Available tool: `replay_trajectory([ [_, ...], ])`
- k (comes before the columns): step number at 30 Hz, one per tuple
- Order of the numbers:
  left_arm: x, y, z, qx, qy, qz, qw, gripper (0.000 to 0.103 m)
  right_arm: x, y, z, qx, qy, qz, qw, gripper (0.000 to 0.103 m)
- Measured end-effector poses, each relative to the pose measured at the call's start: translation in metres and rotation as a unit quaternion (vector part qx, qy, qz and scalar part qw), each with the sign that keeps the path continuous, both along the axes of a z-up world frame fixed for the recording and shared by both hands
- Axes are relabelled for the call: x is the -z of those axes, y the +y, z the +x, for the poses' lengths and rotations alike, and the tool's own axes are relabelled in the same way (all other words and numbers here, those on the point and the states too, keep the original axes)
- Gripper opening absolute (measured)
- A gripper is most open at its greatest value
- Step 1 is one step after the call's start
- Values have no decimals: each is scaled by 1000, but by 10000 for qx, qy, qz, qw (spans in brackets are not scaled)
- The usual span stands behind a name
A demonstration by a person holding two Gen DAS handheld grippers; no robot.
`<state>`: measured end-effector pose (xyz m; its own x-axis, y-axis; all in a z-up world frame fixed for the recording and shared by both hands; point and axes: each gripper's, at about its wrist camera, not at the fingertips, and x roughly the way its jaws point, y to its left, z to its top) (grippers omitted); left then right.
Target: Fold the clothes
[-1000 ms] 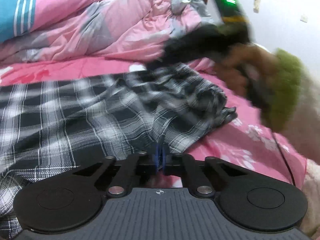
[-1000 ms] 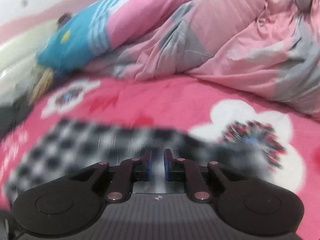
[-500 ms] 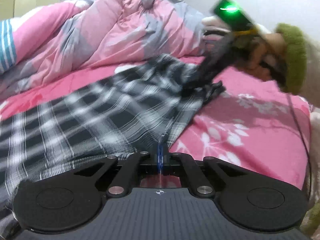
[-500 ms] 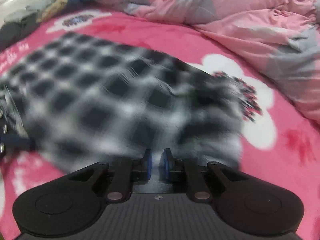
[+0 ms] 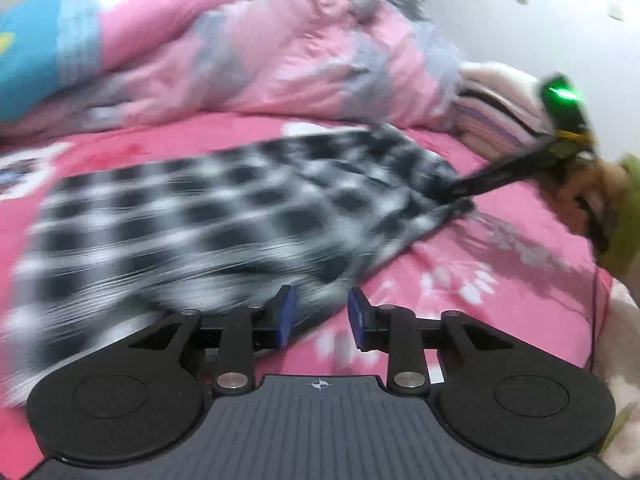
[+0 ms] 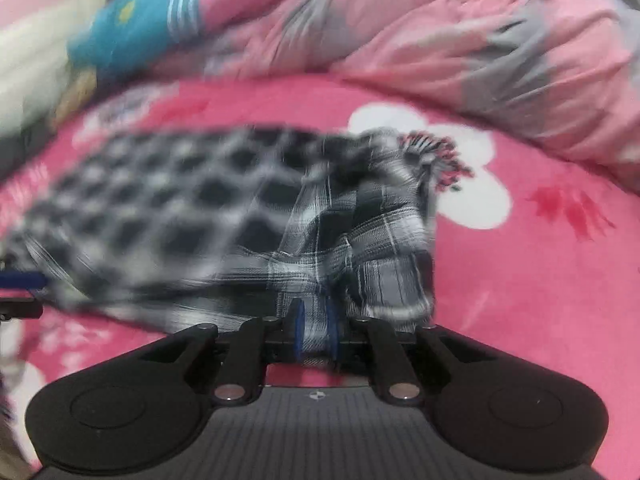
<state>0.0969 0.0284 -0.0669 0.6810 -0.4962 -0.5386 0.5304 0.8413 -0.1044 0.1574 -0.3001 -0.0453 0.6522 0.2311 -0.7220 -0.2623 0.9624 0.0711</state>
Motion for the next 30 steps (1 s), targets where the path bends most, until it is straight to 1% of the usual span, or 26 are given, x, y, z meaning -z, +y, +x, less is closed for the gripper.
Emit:
replay_trajectory([
  [1, -7, 15, -8, -251, -55, 38, 9997, 34, -6, -2, -12, 31, -104, 206, 9997, 18],
  [2, -14, 31, -15, -535, -86, 55, 9985, 35, -12, -4, -24, 60, -203, 416, 9989, 23],
  [3, -20, 46, -22, -822, -103, 43, 9966, 35, -17, -7, -37, 89, -303, 625, 9975, 24],
  [6, -39, 88, -42, -1647, -167, -29, 9862, 36, -23, -6, -63, 34, -388, 1236, 9916, 26],
  [8, -47, 98, -49, -1957, -259, 72, 9803, 36, -24, 2, -77, -96, -381, 1583, 9866, 27],
  [10, -51, 94, -52, -2004, -458, 318, 9781, 37, -21, 19, -82, -244, -372, 1674, 9849, 28],
  [12, -49, 80, -49, -1836, -646, 569, 9792, 45, -17, 35, -86, -380, -346, 1732, 9835, 28],
  [13, -45, 71, -46, -1712, -713, 710, 9801, 54, -16, 46, -87, -465, -361, 1808, 9818, 28],
  [14, -39, 62, -42, -1591, -779, 867, 9804, 56, -15, 55, -87, -585, -357, 1893, 9795, 28],
  [15, -33, 52, -38, -1481, -845, 1060, 9796, 56, -13, 67, -86, -733, -323, 1940, 9777, 28],
  [17, -18, 37, -26, -1346, -974, 1425, 9758, 56, -10, 94, -78, -981, -205, 1792, 9787, 28],
  [19, -8, 31, -17, -1271, -1031, 1577, 9738, 56, -8, 121, -68, -1253, -127, 1584, 9793, 29],
  [20, -4, 29, -13, -1230, -1053, 1630, 9732, 56, -7, 133, -64, -1338, -150, 1468, 9799, 31],
  [21, 0, 27, -11, -1179, -1066, 1677, 9729, 56, -6, 146, -59, -1435, -226, 1283, 9810, 36],
  [23, 7, 27, -10, -1043, -1067, 1750, 9732, 55, -4, 169, -52, -1586, -393, 890, 9825, 39],
  [24, 11, 26, -10, -982, -1070, 1805, 9728, 53, -3, 181, -51, -1650, -483, 689, 9827, 39],
  [26, 16, 23, -7, -887, -1072, 1938, 9711, 41, 3, 199, -43, -1717, -695, 372, 9820, 39],
  [27, 17, 22, -6, -863, -1058, 1912, 9720, 39, 6, 204, -38, -1752, -735, 306, 9813, 39],
  [28, 16, 22, -6, -868, -1071, 1856, 9729, 33, 9, 209, -33, -1788, -768, 248, 9806, 38],
  [29, 16, 23, -5, -874, -1083, 1800, 9738, 24, 13, 212, -31, -1809, -738, 225, 9805, 38],
  [30, 16, 23, -5, -877, -1083, 1763, 9744, 20, 16, 214, -29, -1828, -702, 206, 9804, 33],
])
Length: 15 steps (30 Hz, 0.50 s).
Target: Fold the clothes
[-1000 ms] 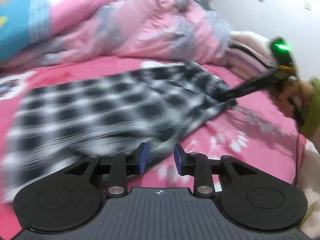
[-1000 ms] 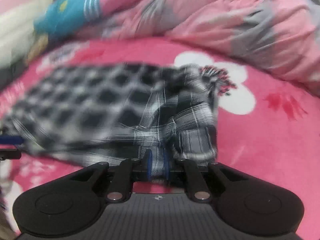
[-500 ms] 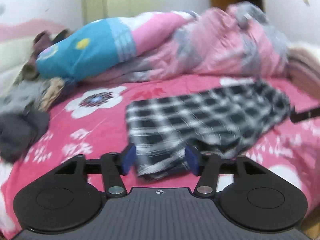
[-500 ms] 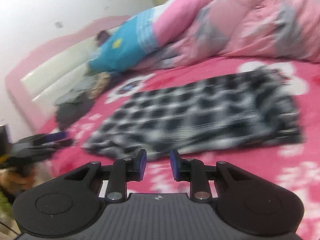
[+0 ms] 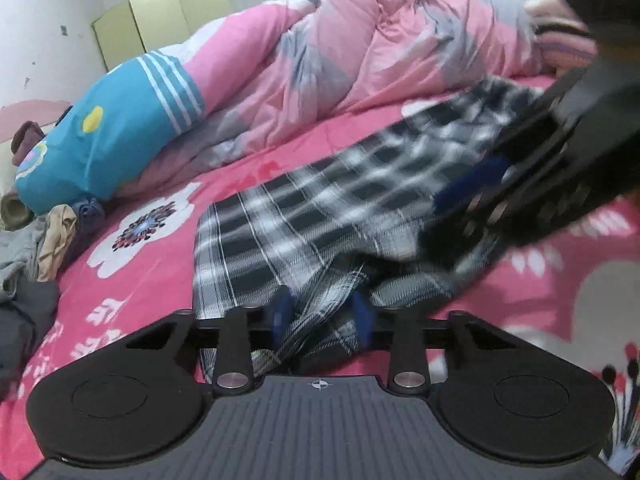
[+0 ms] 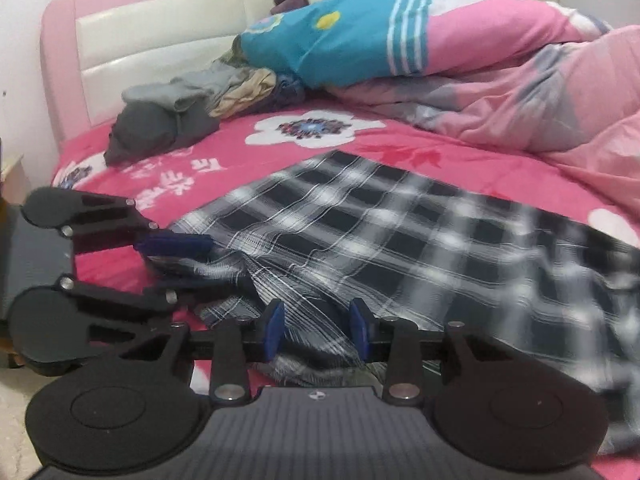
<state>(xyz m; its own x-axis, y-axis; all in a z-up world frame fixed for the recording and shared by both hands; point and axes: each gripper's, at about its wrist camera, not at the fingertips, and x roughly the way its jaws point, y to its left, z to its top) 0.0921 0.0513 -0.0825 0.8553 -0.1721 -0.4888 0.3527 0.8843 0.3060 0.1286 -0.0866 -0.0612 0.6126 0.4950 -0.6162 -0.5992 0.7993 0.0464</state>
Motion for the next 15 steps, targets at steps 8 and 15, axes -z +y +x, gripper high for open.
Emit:
replay_trajectory([
  [8, -5, 4, -14, 314, -166, 139, 9993, 3, -9, -24, -8, -41, 236, 537, 9983, 0],
  [15, -2, 9, -17, 495, 282, 383, 9976, 4, -1, -42, -9, 62, 719, 898, 9933, 5],
])
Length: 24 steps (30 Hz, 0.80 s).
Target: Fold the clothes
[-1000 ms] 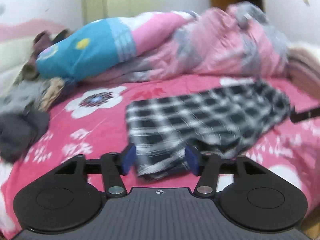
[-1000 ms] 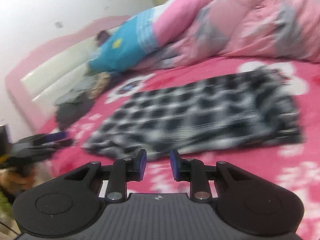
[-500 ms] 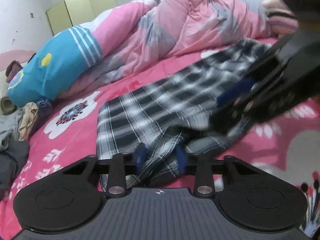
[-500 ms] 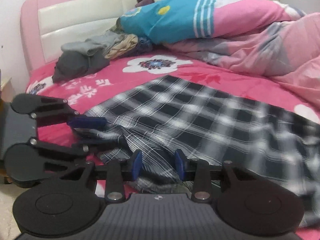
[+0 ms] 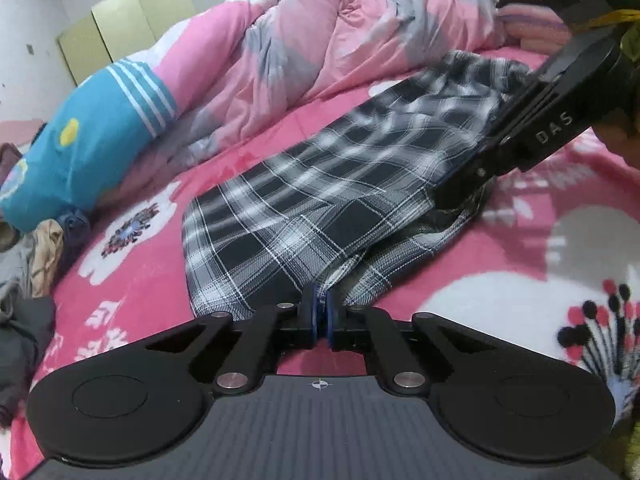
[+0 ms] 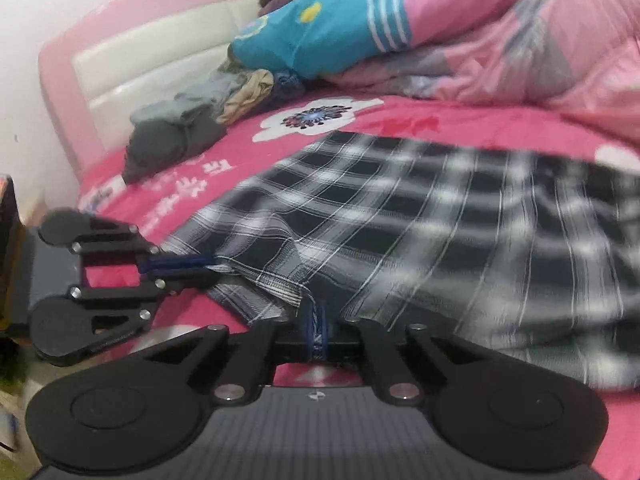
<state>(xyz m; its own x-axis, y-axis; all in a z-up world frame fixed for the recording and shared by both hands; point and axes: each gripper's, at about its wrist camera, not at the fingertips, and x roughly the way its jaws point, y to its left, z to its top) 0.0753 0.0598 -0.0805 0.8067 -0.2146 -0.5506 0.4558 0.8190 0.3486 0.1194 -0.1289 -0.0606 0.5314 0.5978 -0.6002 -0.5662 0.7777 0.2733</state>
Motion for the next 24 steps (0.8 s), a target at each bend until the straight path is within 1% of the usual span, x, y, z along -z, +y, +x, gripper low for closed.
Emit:
replay_trajectory([
  [1, -4, 4, -2, -16, 44, -77, 10000, 5, -2, -7, -2, 64, 90, 197, 9997, 7],
  [2, -8, 9, -4, -69, 81, -183, 9998, 5, -5, -14, -6, 156, 142, 364, 9991, 14],
  [3, -12, 15, -6, -139, 124, -321, 9993, 5, -8, -24, -10, 285, 169, 489, 9983, 29],
  [5, -20, 30, -9, -338, 205, -719, 9966, 5, -15, -41, -25, 591, 92, 611, 9963, 47],
  [6, -24, 37, -11, -434, 193, -937, 9945, 5, -18, -49, -33, 744, 51, 670, 9950, 47],
  [7, -26, 41, -12, -518, 143, -1066, 9928, 7, -21, -56, -40, 831, 19, 711, 9940, 47],
  [8, -27, 42, -13, -622, 41, -1119, 9918, 11, -23, -58, -45, 883, -11, 731, 9934, 48],
  [9, -27, 41, -13, -729, -75, -1130, 9909, 16, -25, -59, -49, 941, -52, 717, 9930, 52],
  [10, -27, 40, -14, -827, -162, -1161, 9897, 27, -27, -56, -52, 1004, -134, 660, 9927, 57],
  [11, -25, 39, -13, -911, -204, -1222, 9881, 37, -29, -52, -55, 1066, -220, 598, 9923, 71],
  [12, -24, 36, -13, -963, -241, -1269, 9869, 40, -30, -48, -58, 1130, -321, 523, 9917, 80],
  [13, -23, 33, -13, -965, -270, -1295, 9865, 48, -31, -43, -61, 1183, -428, 449, 9910, 84],
  [14, -21, 29, -12, -967, -300, -1322, 9860, 55, -32, -39, -63, 1238, -537, 402, 9900, 93],
  [15, -20, 24, -12, -951, -353, -1282, 9865, 57, -33, -35, -65, 1292, -646, 358, 9889, 103],
  [19, -14, 2, -9, -787, -693, -699, 9920, 59, -35, -20, -74, 1447, -1150, 122, 9827, 103],
  [22, -7, -10, -3, -703, -747, -280, 9943, 59, -35, -10, -73, 1363, -1486, -120, 9794, 103],
  [24, -1, -15, 0, -581, -675, -54, 9960, 58, -34, -2, -71, 1256, -1660, -328, 9775, 103],
])
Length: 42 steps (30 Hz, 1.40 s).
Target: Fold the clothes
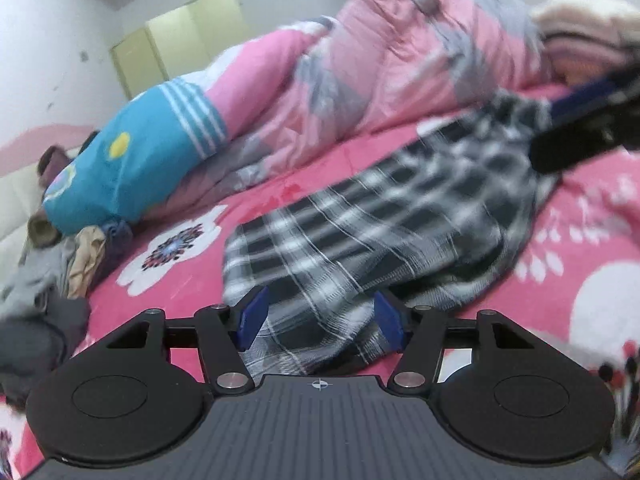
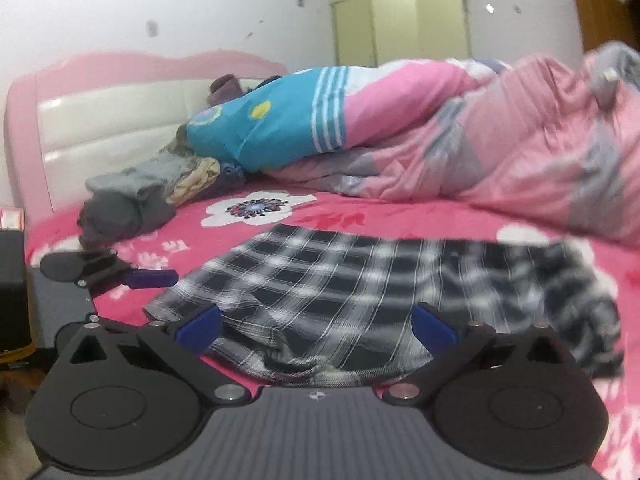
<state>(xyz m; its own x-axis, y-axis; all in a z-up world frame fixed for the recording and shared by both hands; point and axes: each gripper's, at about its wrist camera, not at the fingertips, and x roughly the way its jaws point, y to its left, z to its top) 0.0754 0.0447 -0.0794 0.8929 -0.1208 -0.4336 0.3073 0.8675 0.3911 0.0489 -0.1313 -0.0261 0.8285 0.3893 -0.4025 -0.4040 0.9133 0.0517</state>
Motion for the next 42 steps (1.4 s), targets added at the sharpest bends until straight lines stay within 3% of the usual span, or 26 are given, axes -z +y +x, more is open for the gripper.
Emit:
replay_trajectory([
  [3, 10, -5, 4, 113, 164, 248, 9995, 52, 1, 8, 9, -97, -37, -166, 9998, 103],
  [6, 12, -4, 6, 158, 179, 177, 9996, 34, 4, 21, 22, -377, 107, -379, 9985, 96],
  [8, 11, -3, 8, 133, 172, 134, 9997, 16, 8, 32, 31, -602, 172, -610, 9962, 89],
  [14, 9, -4, 1, 247, -206, 405, 9987, 7, 28, 68, 45, -1319, 269, -1388, 9811, 69],
  [16, 7, -4, -2, 280, -410, 523, 9974, 7, 37, 78, 50, -1506, 301, -1724, 9730, 55],
  [18, 5, -4, -4, 296, -553, 591, 9963, 6, 45, 87, 56, -1402, 277, -2208, 9648, 23],
  [21, 2, -2, -5, 310, -715, 665, 9947, 6, 36, 76, 63, -1120, 244, -1876, 9755, 14],
  [24, 6, -1, -8, 445, -747, 858, 9925, 6, 25, 63, 64, -859, 113, -1508, 9848, 14],
  [25, 8, -1, -9, 498, -750, 931, 9916, 6, 26, 63, 60, -849, -27, -1601, 9834, 14],
  [29, 16, 0, -11, 658, -545, 1100, 9903, 7, 44, 68, 41, -1191, -142, -2284, 9661, 18],
  [32, 12, 3, -9, 673, -449, 1030, 9914, 7, 46, 63, 27, -1545, -95, -2370, 9591, 19],
  [34, 11, 6, -9, 707, -390, 1048, 9912, 8, 40, 56, 19, -1693, -55, -2260, 9593, 31],
  [35, 11, 8, -10, 730, -350, 1076, 9909, 8, 36, 51, 17, -1712, -52, -2183, 9607, 41],
  [36, 12, 9, -10, 754, -310, 1103, 9905, 8, 30, 47, 17, -1741, -57, -2012, 9639, 44],
  [40, 15, 12, -14, 778, -274, 1285, 9883, 8, 6, 21, 46, -1792, 454, -489, 9815, 44],
  [42, 16, 12, -15, 747, -260, 1346, 9877, 8, 8, 21, 71, -1769, 727, -208, 9813, 44],
])
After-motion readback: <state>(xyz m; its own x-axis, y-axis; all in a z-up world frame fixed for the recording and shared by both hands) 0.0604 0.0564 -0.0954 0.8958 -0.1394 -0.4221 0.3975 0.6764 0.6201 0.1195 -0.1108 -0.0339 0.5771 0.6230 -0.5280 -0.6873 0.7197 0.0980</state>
